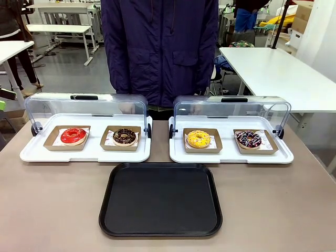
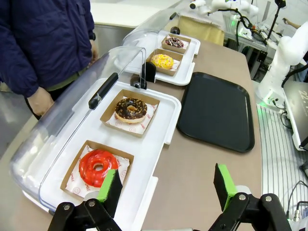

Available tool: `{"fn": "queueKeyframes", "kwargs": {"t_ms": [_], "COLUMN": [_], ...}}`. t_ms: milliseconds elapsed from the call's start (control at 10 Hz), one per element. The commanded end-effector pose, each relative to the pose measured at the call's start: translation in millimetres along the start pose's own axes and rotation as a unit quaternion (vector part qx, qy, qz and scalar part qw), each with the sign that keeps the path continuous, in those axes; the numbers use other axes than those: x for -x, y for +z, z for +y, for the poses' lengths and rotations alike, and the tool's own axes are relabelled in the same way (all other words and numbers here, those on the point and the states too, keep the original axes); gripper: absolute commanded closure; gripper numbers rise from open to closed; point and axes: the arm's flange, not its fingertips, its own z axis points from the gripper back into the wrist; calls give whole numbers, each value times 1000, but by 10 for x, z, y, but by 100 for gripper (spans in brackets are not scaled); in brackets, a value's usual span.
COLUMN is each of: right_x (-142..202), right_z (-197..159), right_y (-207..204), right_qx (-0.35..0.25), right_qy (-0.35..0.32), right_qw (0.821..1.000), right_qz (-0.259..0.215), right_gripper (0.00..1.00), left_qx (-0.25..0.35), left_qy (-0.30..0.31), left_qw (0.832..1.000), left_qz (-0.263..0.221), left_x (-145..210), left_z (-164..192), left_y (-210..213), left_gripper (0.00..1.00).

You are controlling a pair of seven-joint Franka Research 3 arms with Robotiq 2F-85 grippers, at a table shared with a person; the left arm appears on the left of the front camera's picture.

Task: Move the third donut from the left to the tray.
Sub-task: Pick up the Paper togo box containing the Donut indicated by the person and place it on the Handle tray.

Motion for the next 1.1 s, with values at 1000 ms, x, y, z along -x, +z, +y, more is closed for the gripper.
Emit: {"fn": "queueKeyframes", "kwargs": {"t_ms": [1000], "right_x": [-22], "right_z": [-15], "right_y": [-5], "right_qx": [-1], "right_qy": [11], "right_qw": [1000], "right_qz": [-14], "right_gripper": [0], "left_qx": [3], "left_qy": [1], "left_qw": [1000], "left_qz": [10], "left_x": [-23], "left_z": [-9], "left_y": [25], "left_gripper": [0]}}
